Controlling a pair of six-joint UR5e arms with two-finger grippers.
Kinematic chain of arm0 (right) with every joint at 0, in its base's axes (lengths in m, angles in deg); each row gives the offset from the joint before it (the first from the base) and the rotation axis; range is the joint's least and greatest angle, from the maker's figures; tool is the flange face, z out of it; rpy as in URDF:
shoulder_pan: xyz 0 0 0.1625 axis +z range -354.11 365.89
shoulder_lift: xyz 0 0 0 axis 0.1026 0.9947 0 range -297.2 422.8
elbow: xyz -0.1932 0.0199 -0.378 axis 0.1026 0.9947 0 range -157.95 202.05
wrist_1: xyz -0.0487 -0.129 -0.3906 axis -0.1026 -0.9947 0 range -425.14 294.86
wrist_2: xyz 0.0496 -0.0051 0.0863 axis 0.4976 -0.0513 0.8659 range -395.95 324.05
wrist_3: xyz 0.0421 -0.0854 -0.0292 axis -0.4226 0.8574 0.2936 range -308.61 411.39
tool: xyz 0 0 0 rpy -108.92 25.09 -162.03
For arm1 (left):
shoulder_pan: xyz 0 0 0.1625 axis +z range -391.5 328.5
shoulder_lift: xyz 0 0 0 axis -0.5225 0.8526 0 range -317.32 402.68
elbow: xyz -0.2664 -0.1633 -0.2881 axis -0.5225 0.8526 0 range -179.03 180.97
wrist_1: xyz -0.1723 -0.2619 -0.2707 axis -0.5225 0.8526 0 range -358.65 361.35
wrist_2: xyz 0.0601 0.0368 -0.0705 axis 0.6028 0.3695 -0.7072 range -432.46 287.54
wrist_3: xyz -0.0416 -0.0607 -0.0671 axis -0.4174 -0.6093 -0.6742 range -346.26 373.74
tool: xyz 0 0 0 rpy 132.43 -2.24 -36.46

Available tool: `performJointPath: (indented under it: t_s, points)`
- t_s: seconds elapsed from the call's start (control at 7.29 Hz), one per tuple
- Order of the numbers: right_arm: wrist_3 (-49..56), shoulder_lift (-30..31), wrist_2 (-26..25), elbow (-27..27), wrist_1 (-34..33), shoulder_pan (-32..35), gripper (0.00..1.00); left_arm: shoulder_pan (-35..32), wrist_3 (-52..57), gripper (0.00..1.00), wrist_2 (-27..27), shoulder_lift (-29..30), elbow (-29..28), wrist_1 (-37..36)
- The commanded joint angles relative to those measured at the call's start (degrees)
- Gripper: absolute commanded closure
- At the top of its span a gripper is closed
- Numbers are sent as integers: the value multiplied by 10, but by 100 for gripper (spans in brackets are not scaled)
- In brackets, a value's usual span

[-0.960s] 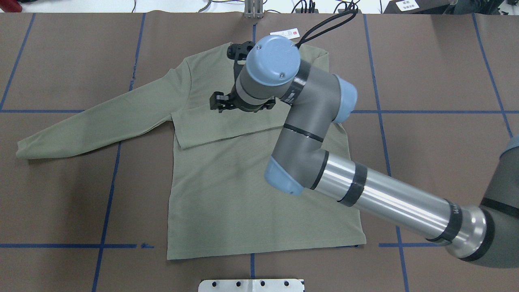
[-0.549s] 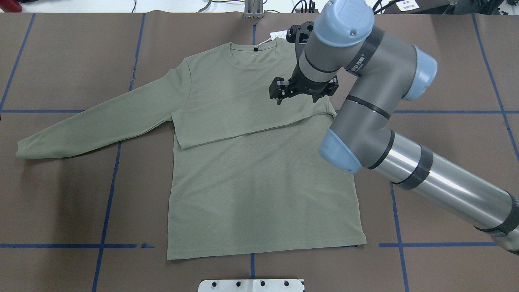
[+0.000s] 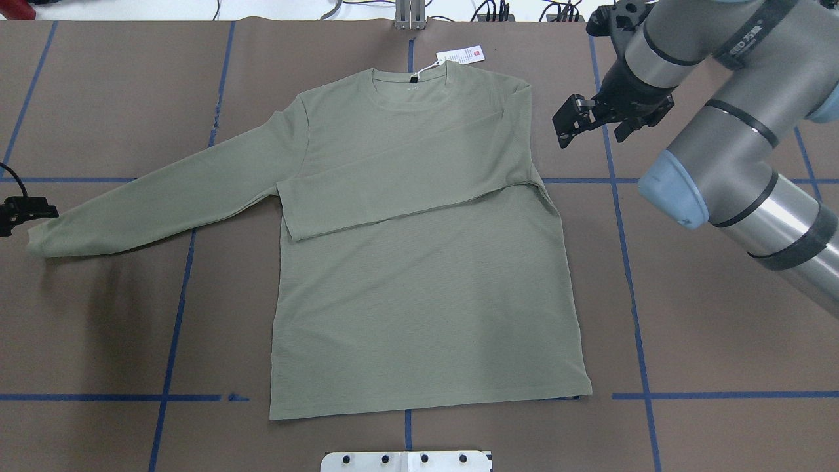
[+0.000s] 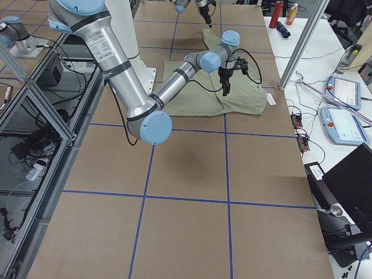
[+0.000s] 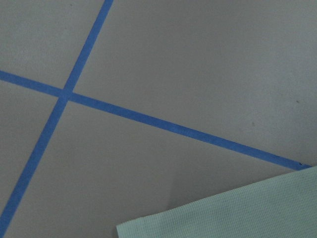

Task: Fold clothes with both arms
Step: 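Release the sleeve and raise the right gripper while the left gripper reaches the other cuff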

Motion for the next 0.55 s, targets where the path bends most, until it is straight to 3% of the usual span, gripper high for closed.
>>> performJointPath:
  t_s: [0.0, 0.41]
  points:
    - [30, 25, 11, -8, 0, 19, 0, 27, -10, 1, 13, -8, -1, 0]
    - [30, 32, 15, -11, 1, 19, 0, 37, -9, 2, 30, -10, -9, -5]
